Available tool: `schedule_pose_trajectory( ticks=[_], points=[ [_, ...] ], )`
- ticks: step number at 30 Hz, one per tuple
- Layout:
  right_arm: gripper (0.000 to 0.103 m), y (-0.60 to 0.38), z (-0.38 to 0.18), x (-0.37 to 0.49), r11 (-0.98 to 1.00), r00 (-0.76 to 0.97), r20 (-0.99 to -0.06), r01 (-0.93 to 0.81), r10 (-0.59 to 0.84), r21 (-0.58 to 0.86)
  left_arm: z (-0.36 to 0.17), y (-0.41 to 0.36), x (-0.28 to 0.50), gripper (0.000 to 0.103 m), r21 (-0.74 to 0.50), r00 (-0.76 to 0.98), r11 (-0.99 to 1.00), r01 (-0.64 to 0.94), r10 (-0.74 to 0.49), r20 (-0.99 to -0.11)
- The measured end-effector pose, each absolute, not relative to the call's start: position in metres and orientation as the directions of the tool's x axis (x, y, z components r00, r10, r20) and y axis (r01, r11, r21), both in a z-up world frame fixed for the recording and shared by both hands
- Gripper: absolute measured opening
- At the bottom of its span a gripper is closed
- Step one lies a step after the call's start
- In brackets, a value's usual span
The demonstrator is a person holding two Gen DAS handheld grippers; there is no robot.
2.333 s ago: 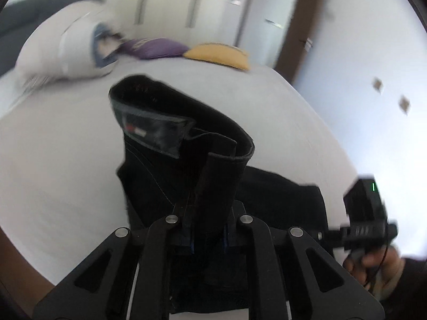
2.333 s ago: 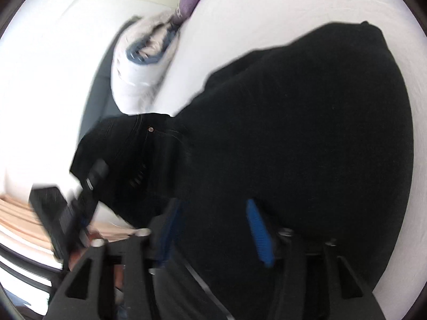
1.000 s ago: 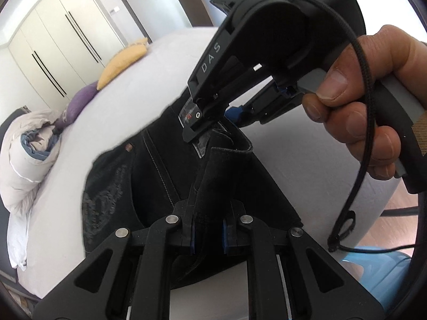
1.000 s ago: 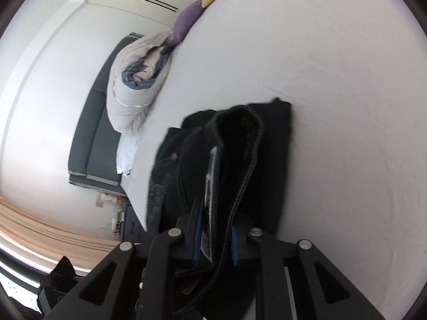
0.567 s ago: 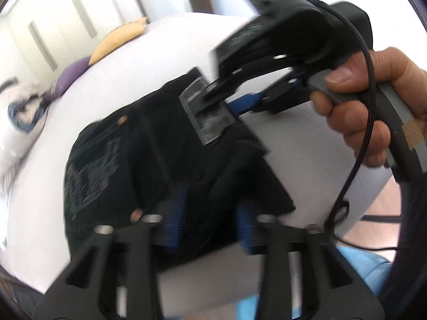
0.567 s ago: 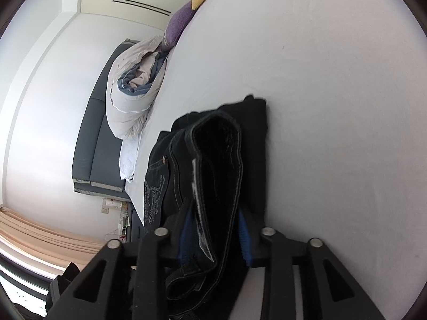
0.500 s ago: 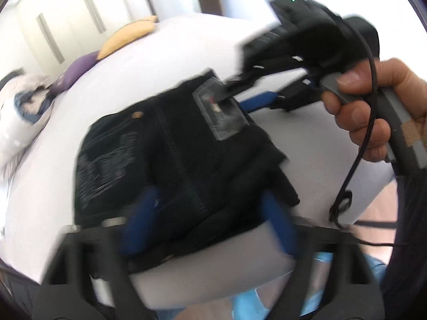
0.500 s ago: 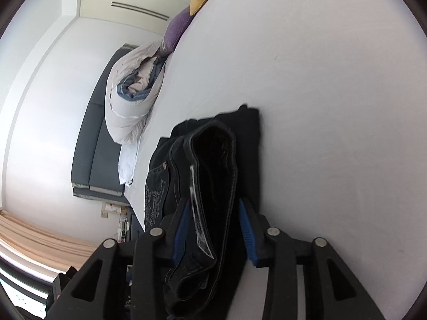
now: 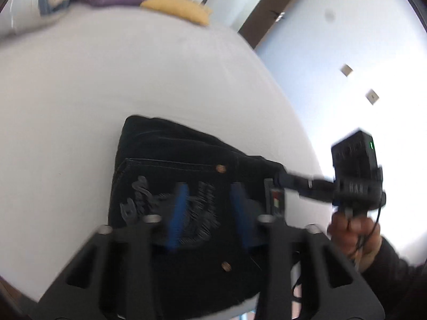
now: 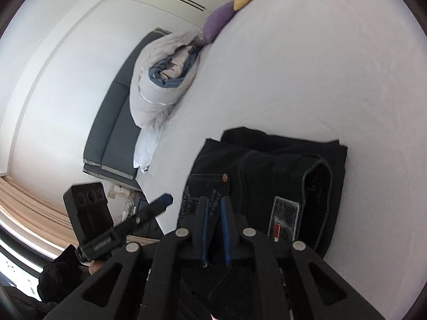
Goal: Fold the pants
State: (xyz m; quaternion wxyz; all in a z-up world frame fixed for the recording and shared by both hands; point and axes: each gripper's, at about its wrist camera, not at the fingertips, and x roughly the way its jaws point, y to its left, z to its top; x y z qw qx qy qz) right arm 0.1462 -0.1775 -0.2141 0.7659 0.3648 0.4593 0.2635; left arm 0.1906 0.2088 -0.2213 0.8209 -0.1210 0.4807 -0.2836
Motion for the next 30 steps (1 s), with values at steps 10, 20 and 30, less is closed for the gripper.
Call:
schedule_pose_trajectory(
  ticks=[10,20,30],
  points=[
    [0.0,-0.159,-0.253,0.11,0.716,0.353,-0.661,-0.036,0.662,0.697,-0.271,0.169,0.208,0.02,-0.198,0.359,0.905,0.377,-0.34,-0.869],
    [0.0,-0.171,-0.232,0.046,0.753,0.356,-0.698,-0.025,0.622,0.658,-0.271,0.164,0.203,0.02,-0.182,0.365,0.908,0.378,-0.326,-0.872],
    [0.074,-0.212,-0.213,0.06,0.729,0.486,-0.675,0.108,0.555,0.676,-0.278,0.164,0.199,0.02,-0.19,0.379,0.91,0.369,-0.333,-0.863]
  ],
)
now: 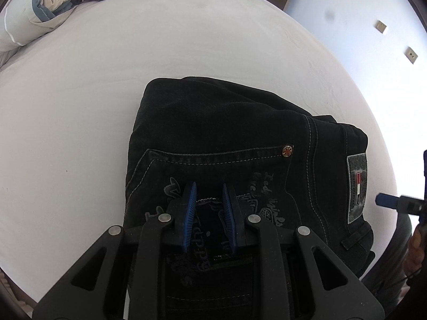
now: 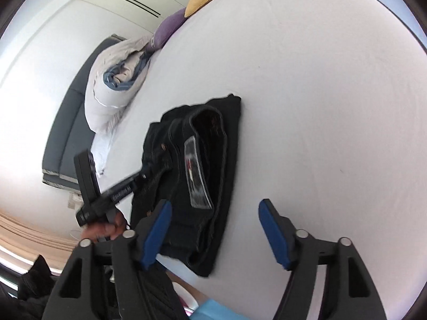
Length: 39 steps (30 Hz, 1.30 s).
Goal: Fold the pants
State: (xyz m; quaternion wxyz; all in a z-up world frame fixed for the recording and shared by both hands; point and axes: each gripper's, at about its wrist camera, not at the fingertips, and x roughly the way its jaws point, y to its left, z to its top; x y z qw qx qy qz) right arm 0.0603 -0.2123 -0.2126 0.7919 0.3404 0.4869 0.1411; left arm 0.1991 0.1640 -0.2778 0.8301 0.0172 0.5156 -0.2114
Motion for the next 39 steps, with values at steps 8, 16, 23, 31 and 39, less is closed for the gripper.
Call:
schedule_pose_trajectory(
  ticks=[8,16,23,31,39],
  points=[
    [0.088,-0.192,-0.238,0.1,0.712,0.423,-0.692,0.141,0.585,0.688,-0.247,0.182,0.183,0.02,-0.131,0.421,0.93,0.345,-0.278,-0.863],
    [0.088,-0.177,-0.242,0.113,0.74,0.408,-0.722,0.148,0.559,0.656,-0.229,0.244,0.184,0.099,-0.143,0.493,0.958,0.248,-0.252,-0.833],
    [0.085,-0.156,-0.243,0.119,0.768,0.394,-0.738,0.115,0.548,0.631,-0.253,0.246,0.198,0.099,-0.282,0.356,0.921,0.271,-0.367,-0.859],
    [0.044,-0.165,-0.249,0.114,0.775,0.396,-0.756,0.152,0.52,0.613,-0.285,0.222,0.203,0.099,-0.256,0.257,0.924,0.283,-0.33,-0.908],
    [0.03,-0.159,-0.242,0.112,0.803,0.418,-0.766,0.127,0.489,0.582,-0.275,0.196,0.195,0.043,-0.196,0.268,0.916,0.349,-0.298,-0.916]
  ],
)
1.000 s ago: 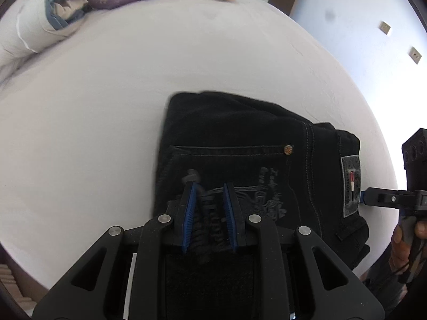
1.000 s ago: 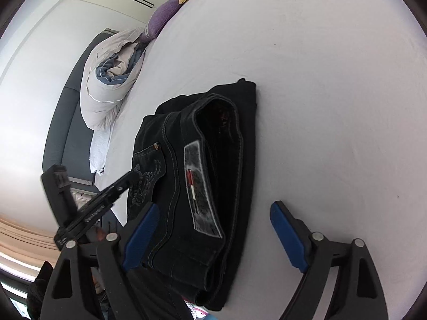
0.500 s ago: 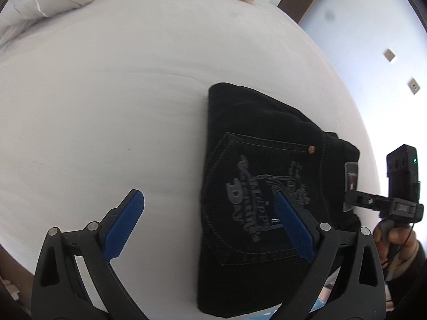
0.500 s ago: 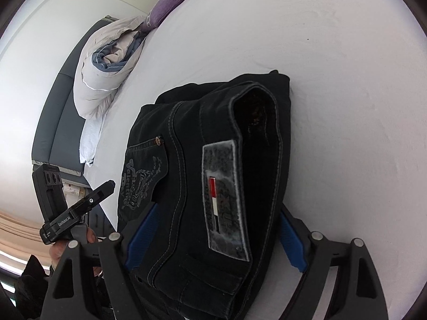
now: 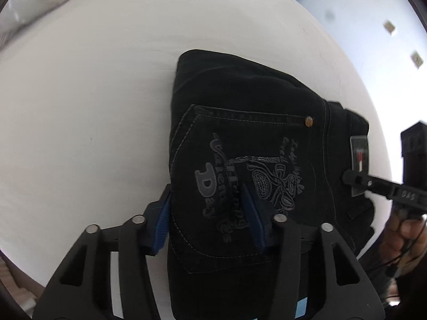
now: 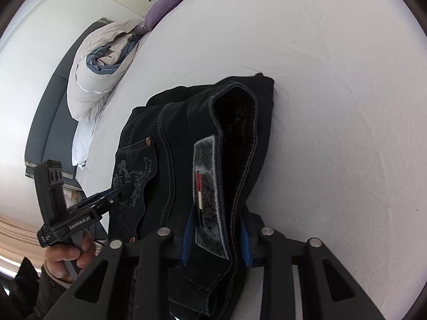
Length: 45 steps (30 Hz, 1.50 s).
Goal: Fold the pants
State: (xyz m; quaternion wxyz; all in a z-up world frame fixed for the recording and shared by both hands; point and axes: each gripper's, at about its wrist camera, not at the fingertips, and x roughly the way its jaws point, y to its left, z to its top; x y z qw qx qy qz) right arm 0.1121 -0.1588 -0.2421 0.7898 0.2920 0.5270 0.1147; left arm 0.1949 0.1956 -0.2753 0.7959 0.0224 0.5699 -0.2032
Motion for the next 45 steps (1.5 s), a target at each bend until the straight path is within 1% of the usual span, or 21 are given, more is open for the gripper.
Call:
schedule_pose_trajectory(
  ticks=[4,8,12,17,21,25,30,31,34,37,40,43,44,45],
  points=[
    [0.025,-0.151,-0.234,0.108,0.84,0.442,-0.78,0.099,0.443,0.534,-0.269,0.186,0.189,0.036,-0.148,0.292,0.923,0.356,-0.26,-0.92],
    [0.02,-0.146,-0.224,0.104,0.865,0.472,-0.779,0.066,0.412,0.497,-0.261,0.184,0.184,0.027,-0.131,0.314,0.931,0.341,-0.244,-0.917],
    [0.018,-0.139,-0.203,0.099,0.889,0.514,-0.762,0.0,0.393,0.459,-0.251,0.182,0.183,0.021,-0.13,0.333,0.937,0.325,-0.242,-0.911],
    [0.018,-0.137,-0.182,0.099,0.892,0.548,-0.735,-0.044,0.399,0.451,-0.223,0.179,0.185,0.02,-0.148,0.376,0.934,0.324,-0.271,-0.886],
    [0.018,-0.148,-0.161,0.102,0.89,0.588,-0.706,-0.056,0.395,0.452,-0.207,0.166,0.191,0.02,-0.141,0.4,0.926,0.349,-0.284,-0.871],
    [0.018,-0.168,-0.138,0.117,0.905,0.628,-0.686,-0.072,0.367,0.419,-0.183,0.147,0.206,0.02,-0.145,0.428,0.911,0.387,-0.317,-0.846],
    [0.018,-0.203,-0.111,0.16,0.919,0.672,-0.657,-0.088,0.34,0.385,-0.148,0.112,0.253,0.02,-0.117,0.497,0.901,0.417,-0.333,-0.801],
    [0.018,-0.209,-0.108,0.171,0.923,0.68,-0.654,-0.089,0.331,0.375,-0.146,0.09,0.27,0.02,-0.107,0.507,0.901,0.42,-0.331,-0.796],
    [0.018,-0.229,-0.104,0.212,0.931,0.692,-0.651,-0.084,0.312,0.356,-0.14,0.072,0.304,0.02,-0.087,0.527,0.902,0.423,-0.322,-0.787],
    [0.018,-0.246,-0.11,0.248,0.931,0.688,-0.657,-0.074,0.307,0.358,-0.146,0.052,0.341,0.02,-0.077,0.526,0.908,0.413,-0.307,-0.793],
    [0.018,-0.262,-0.131,0.285,0.926,0.67,-0.676,-0.05,0.308,0.373,-0.169,0.035,0.373,0.02,-0.078,0.51,0.916,0.394,-0.289,-0.81],
    [0.018,-0.278,-0.17,0.314,0.907,0.624,-0.711,0.008,0.325,0.422,-0.211,0.007,0.398,0.02,-0.075,0.47,0.922,0.381,-0.262,-0.843],
    [0.02,-0.283,-0.185,0.32,0.903,0.596,-0.733,0.031,0.327,0.428,-0.225,0.0,0.408,0.02,-0.067,0.452,0.924,0.375,-0.246,-0.857],
    [0.024,-0.289,-0.203,0.325,0.906,0.568,-0.766,0.08,0.302,0.416,-0.244,-0.005,0.414,0.023,-0.047,0.433,0.932,0.36,-0.211,-0.876]
  ],
)
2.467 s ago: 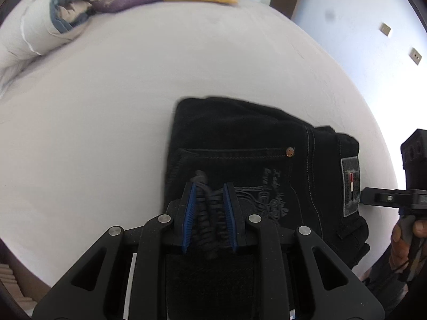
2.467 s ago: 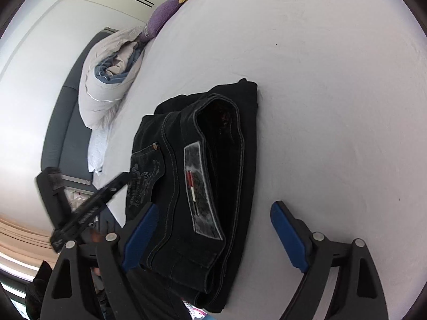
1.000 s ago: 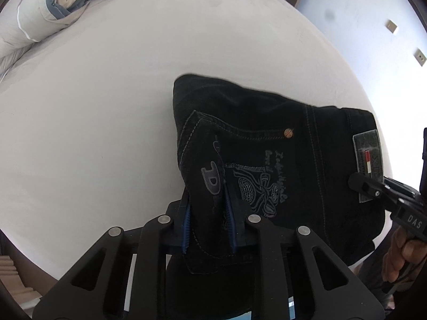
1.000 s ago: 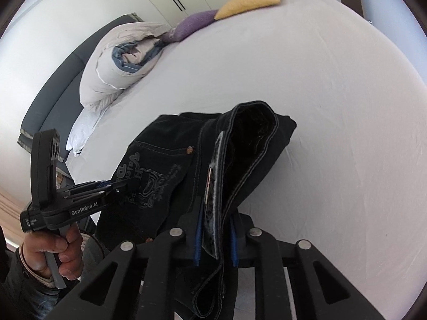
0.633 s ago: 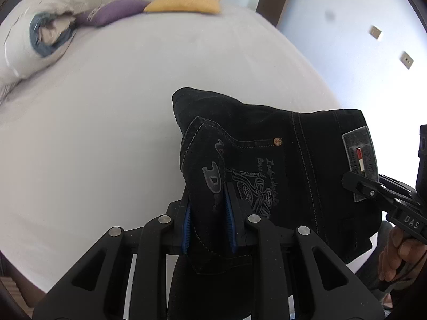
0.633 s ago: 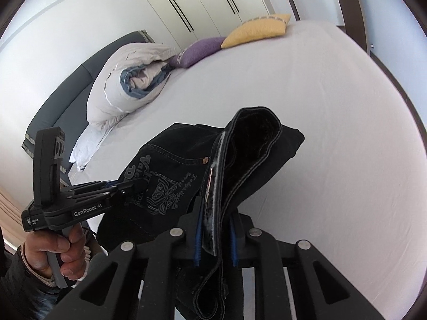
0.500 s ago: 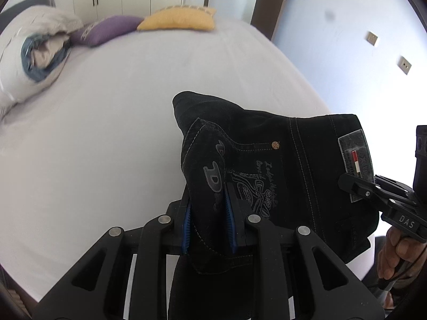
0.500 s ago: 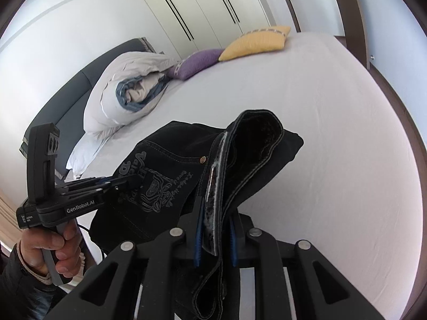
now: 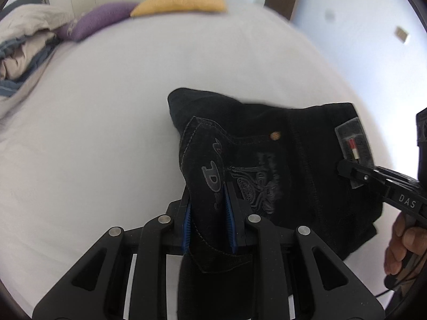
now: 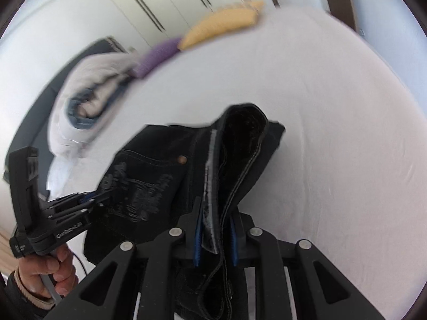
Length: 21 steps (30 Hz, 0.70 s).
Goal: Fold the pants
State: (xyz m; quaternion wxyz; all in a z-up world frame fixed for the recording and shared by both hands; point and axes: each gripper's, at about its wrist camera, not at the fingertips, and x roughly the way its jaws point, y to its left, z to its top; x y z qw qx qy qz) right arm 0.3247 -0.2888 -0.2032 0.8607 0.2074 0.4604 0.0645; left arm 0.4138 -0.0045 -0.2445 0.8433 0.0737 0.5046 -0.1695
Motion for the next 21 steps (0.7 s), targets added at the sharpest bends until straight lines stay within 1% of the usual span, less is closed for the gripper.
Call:
schedule_pose_trajectory(
  ticks=[1,2,3,4,5,6,7,8,9,10,11,13,14,16,17,19,21],
  points=[
    [0.037,-0.297,-0.219,0.325,0.898,0.553,-0.78,0.12,0.294,0.424,-0.255,-0.005,0.412,0.026,-0.05,0.429,0.933,0.355,-0.21,-0.878],
    [0.039,-0.31,-0.234,0.321,0.855,0.567,-0.747,0.137,0.347,0.501,-0.261,-0.004,0.412,0.034,-0.05,0.439,0.937,0.346,-0.209,-0.874],
    [0.039,-0.32,-0.241,0.315,0.81,0.597,-0.697,0.128,0.398,0.572,-0.264,-0.001,0.41,0.047,-0.052,0.457,0.942,0.332,-0.209,-0.864],
    [0.039,-0.329,-0.245,0.309,0.771,0.62,-0.65,0.111,0.44,0.627,-0.266,0.002,0.409,0.056,-0.053,0.476,0.948,0.312,-0.205,-0.855],
    [0.039,-0.335,-0.246,0.305,0.751,0.63,-0.626,0.101,0.46,0.653,-0.268,0.007,0.41,0.074,-0.06,0.488,0.956,0.287,-0.2,-0.85],
    [0.041,-0.336,-0.243,0.302,0.752,0.629,-0.627,0.1,0.459,0.651,-0.268,0.014,0.411,0.081,-0.096,0.483,0.957,0.273,-0.222,-0.847],
    [0.047,-0.337,-0.238,0.297,0.762,0.628,-0.637,0.106,0.447,0.639,-0.268,0.019,0.412,0.081,-0.141,0.466,0.952,0.27,-0.257,-0.847],
    [0.056,-0.338,-0.231,0.291,0.773,0.635,-0.647,0.123,0.421,0.623,-0.266,0.024,0.412,0.081,-0.178,0.448,0.948,0.264,-0.284,-0.848],
    [0.061,-0.34,-0.226,0.283,0.775,0.652,-0.646,0.137,0.398,0.617,-0.261,0.028,0.41,0.081,-0.178,0.454,0.95,0.258,-0.282,-0.846],
    [0.074,-0.344,-0.218,0.267,0.766,0.68,-0.63,0.155,0.376,0.624,-0.252,0.033,0.403,0.081,-0.166,0.491,0.953,0.252,-0.273,-0.827],
    [0.084,-0.344,-0.214,0.252,0.757,0.699,-0.62,0.173,0.356,0.63,-0.242,0.038,0.392,0.081,-0.164,0.527,0.954,0.252,-0.277,-0.804],
    [0.086,-0.345,-0.206,0.218,0.758,0.729,-0.623,0.227,0.284,0.612,-0.219,0.044,0.363,0.084,-0.161,0.602,0.954,0.255,-0.286,-0.746],
    [0.087,-0.343,-0.202,0.2,0.764,0.736,-0.628,0.246,0.253,0.597,-0.207,0.044,0.34,0.091,-0.142,0.645,0.959,0.246,-0.271,-0.715],
    [0.089,-0.336,-0.194,0.165,0.785,0.739,-0.649,0.291,0.178,0.546,-0.182,0.045,0.292,0.096,-0.075,0.752,0.976,0.204,-0.205,-0.626],
    [0.09,-0.33,-0.188,0.147,0.799,0.739,-0.662,0.32,0.125,0.508,-0.17,0.043,0.265,0.102,-0.035,0.801,0.981,0.19,-0.175,-0.572],
    [0.09,-0.319,-0.173,0.116,0.825,0.748,-0.663,0.358,0.027,0.438,-0.153,0.045,0.215,0.103,0.058,0.881,0.985,0.163,-0.118,-0.458],
    [0.093,-0.306,-0.15,0.086,0.856,0.77,-0.633,0.38,-0.083,0.35,-0.141,0.046,0.165,0.103,0.137,0.922,0.981,0.136,-0.075,-0.38]
  ],
)
